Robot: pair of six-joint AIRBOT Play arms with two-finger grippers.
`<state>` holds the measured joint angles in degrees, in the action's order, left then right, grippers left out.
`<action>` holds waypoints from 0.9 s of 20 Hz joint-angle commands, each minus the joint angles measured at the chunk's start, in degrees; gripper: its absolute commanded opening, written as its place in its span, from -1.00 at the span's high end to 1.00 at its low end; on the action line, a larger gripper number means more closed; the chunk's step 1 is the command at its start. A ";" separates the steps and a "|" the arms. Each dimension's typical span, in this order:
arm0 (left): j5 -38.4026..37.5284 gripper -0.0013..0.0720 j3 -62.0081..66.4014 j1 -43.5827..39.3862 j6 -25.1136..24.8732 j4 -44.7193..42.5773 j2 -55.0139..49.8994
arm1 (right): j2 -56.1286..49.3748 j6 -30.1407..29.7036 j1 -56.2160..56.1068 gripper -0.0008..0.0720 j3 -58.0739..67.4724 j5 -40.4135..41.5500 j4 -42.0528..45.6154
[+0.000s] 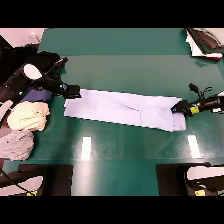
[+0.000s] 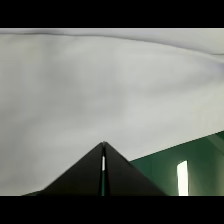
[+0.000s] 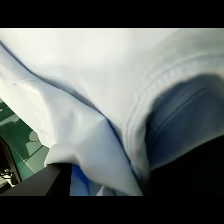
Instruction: Fold the shirts.
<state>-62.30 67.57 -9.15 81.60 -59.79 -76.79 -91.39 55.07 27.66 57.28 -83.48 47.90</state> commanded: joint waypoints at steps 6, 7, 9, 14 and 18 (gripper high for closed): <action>1.11 0.91 -0.02 -0.04 0.35 0.02 -0.04 | 2.14 0.04 -0.42 0.93 0.07 -1.99 -0.42; 0.81 0.91 -0.02 -0.04 1.09 0.09 -0.04 | 4.20 0.55 -0.42 0.93 0.09 -1.49 -0.39; 0.94 0.91 -0.02 -0.50 1.03 1.57 -0.22 | 9.03 2.21 -0.42 0.93 0.24 -0.66 -0.46; 6.95 0.91 1.29 -9.77 0.94 3.72 -5.99 | 17.31 6.78 -4.20 0.94 3.02 -2.32 -6.78; 8.31 0.91 8.68 -18.05 0.87 7.19 -16.33 | 17.66 12.52 -15.04 0.94 13.90 -4.09 -7.45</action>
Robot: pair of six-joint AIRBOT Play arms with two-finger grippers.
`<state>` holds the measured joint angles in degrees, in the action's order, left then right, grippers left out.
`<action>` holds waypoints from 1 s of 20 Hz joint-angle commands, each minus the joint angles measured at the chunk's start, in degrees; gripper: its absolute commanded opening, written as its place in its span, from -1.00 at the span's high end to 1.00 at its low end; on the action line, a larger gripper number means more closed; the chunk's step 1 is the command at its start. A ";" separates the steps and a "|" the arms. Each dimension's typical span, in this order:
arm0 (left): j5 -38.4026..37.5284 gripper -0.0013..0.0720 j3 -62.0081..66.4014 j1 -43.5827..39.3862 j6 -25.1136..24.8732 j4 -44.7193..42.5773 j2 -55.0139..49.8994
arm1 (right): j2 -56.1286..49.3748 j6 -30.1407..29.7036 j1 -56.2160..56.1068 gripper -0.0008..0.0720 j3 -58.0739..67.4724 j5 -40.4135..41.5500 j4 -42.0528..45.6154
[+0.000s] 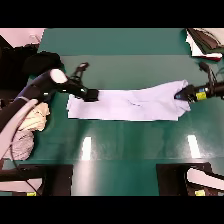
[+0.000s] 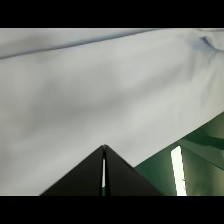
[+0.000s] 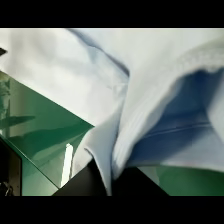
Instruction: Fold the shirts.
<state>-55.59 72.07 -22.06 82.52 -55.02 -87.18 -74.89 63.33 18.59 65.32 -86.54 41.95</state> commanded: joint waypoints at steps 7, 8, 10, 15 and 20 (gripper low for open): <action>0.96 0.91 19.69 -10.75 0.55 3.08 -18.78 | -4.02 11.08 -24.30 0.94 27.76 -1.09 -1.42; 1.20 0.91 20.06 -10.75 1.20 2.99 -19.34 | -5.60 11.93 -26.23 0.94 30.49 -1.20 -1.42; 1.81 0.91 20.04 -10.75 1.31 2.19 -19.56 | -8.85 12.79 -29.51 0.94 35.28 -1.49 -1.44; 1.01 0.91 20.06 -10.49 1.25 -1.29 -19.54 | -16.87 14.56 -35.93 0.94 46.29 -2.34 -1.42; -6.93 0.91 20.04 -4.04 1.29 -4.94 -17.00 | -22.75 15.15 -40.33 0.94 52.00 -2.51 -1.46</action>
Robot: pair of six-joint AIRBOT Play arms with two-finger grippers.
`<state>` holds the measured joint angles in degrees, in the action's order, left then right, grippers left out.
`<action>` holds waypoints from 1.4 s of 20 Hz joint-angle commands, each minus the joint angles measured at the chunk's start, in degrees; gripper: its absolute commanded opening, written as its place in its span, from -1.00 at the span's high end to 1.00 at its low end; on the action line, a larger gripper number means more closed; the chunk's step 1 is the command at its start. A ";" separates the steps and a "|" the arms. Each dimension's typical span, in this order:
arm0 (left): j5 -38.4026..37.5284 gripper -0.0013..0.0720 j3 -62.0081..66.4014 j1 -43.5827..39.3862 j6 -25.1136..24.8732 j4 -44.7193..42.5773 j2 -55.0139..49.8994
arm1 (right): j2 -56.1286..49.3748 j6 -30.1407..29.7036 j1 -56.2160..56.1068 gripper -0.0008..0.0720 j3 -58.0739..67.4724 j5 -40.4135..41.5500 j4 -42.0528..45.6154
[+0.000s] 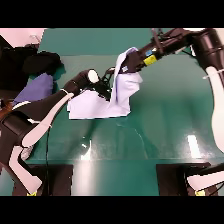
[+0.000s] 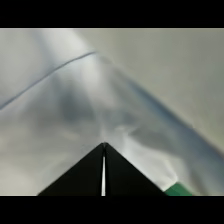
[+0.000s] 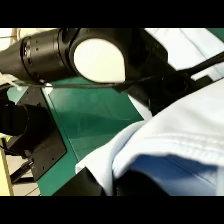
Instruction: Fold the shirts.
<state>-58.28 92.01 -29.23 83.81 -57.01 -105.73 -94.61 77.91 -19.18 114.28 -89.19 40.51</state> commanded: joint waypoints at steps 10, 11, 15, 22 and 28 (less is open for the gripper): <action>-16.50 0.91 0.11 23.52 -2.32 -13.75 22.71 | -15.23 -3.69 -12.83 0.93 3.06 10.19 -0.09; -16.55 0.91 0.13 24.48 -2.32 -13.75 24.11 | -16.98 -5.51 -14.73 0.93 3.06 14.34 -0.26; -16.33 0.91 0.11 25.51 -2.16 -13.73 27.17 | -21.99 -12.76 -21.97 -0.52 3.17 33.57 -0.46; -18.67 0.91 0.07 25.51 -2.36 -13.75 27.21 | -10.25 -8.63 -15.19 -0.63 -4.68 21.79 14.45; -18.62 0.91 0.07 25.51 -2.36 -13.68 27.15 | 1.05 -5.62 -1.49 -0.63 -28.22 20.87 14.49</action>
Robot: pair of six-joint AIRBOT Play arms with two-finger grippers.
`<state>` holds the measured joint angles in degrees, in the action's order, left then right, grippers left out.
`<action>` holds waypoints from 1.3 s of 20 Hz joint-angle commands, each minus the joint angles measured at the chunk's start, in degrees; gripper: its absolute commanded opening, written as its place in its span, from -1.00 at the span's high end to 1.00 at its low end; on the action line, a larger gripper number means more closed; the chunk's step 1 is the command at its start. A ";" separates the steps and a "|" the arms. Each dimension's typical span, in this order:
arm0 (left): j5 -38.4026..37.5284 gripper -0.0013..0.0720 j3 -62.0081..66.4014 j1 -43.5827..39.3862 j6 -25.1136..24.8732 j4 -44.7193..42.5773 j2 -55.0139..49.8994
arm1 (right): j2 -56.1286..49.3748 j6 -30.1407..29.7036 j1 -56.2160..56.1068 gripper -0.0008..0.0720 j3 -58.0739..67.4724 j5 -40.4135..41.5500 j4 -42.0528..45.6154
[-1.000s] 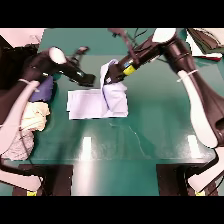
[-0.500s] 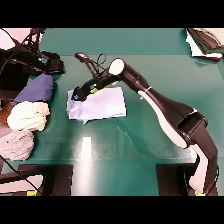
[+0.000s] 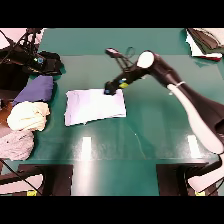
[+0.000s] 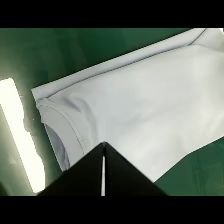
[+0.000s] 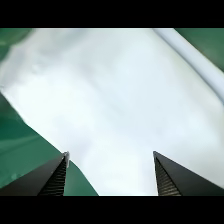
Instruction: Fold the shirts.
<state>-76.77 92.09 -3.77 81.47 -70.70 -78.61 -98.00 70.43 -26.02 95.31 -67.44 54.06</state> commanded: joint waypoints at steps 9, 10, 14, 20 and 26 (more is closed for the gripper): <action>1.31 0.90 -0.02 0.04 -0.02 0.26 0.02 | 5.79 3.67 14.56 -0.65 -23.85 5.62 -9.68; 1.33 0.90 -0.02 0.04 -0.02 0.31 0.02 | 5.79 3.67 14.58 -0.68 -24.68 6.60 -9.57; 1.29 0.91 -0.02 0.04 0.00 0.42 -0.09 | 2.78 3.72 14.58 -0.95 -25.64 5.88 -10.69; 1.36 0.91 -0.02 0.04 0.00 0.50 -0.09 | -3.78 3.10 11.17 -0.93 -25.59 7.61 -19.85; 1.33 0.91 -0.02 0.04 0.00 0.57 -0.09 | -9.99 1.29 3.52 -0.52 -16.63 9.44 -25.46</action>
<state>-75.44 92.09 -3.75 81.47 -70.11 -78.67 -105.32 72.44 -19.20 74.43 -59.13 31.00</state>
